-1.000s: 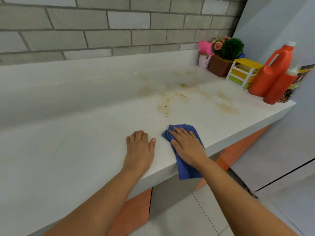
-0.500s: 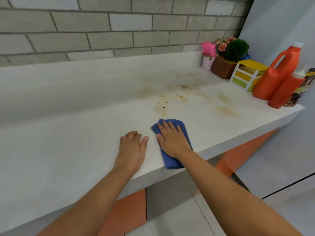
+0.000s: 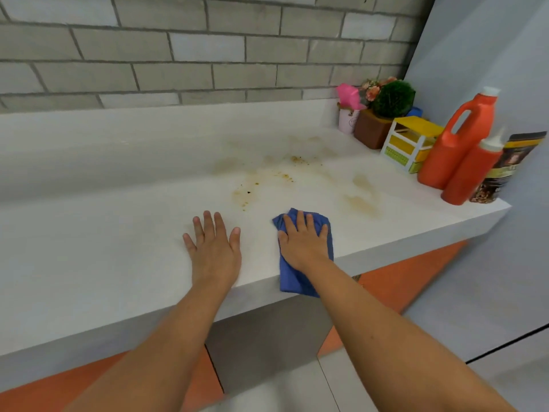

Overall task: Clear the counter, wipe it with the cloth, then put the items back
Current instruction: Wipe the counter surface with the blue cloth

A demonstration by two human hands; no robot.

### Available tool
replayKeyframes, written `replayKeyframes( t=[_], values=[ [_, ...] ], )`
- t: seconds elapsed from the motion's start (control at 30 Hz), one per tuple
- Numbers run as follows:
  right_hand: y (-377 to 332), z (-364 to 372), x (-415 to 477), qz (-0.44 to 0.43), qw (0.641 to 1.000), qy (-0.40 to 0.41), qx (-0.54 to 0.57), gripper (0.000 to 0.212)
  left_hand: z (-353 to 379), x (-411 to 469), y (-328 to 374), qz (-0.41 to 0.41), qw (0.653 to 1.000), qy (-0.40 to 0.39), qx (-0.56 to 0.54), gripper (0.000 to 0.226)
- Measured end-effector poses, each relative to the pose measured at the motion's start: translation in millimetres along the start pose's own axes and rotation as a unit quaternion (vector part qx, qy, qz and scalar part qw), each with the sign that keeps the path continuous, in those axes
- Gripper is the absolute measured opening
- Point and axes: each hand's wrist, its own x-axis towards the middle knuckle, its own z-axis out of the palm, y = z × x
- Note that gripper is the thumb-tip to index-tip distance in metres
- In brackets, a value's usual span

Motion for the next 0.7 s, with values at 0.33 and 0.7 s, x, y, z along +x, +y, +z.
replayKeyframes(
  t=[0.33,0.7],
  values=[
    [75.7,-6.9,-17.8,-0.058,0.998,0.039,0.000,0.050,3.3,-1.2,3.3,0.002,0.999,0.016,0.029,0.059],
    [-1.8,2.7,-10.2,-0.153,0.988,-0.013,-0.007,0.053,3.9,2.2,4.6,-0.009,0.999,0.003,0.034,0.058]
  ],
)
